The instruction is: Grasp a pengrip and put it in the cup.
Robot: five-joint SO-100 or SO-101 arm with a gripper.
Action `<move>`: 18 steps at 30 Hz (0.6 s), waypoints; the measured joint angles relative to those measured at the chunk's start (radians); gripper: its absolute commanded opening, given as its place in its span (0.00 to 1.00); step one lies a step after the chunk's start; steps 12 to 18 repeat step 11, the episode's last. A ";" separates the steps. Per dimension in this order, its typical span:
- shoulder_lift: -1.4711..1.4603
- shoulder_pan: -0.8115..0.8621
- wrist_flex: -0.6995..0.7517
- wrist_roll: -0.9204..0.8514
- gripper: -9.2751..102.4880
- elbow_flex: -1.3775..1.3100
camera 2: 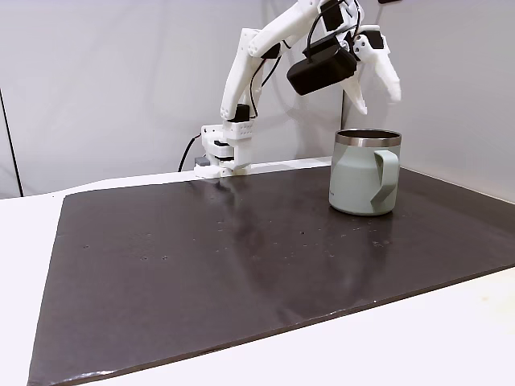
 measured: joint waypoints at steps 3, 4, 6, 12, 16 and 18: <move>0.000 0.000 0.000 -0.028 0.47 0.000; 0.000 -0.002 0.000 -0.034 0.47 -0.002; 0.000 -0.006 0.000 -0.044 0.47 -0.011; 0.000 -0.015 0.000 -0.058 0.46 -0.018; 0.000 -0.015 0.000 -0.058 0.46 -0.018; 0.000 -0.015 0.000 -0.058 0.46 -0.018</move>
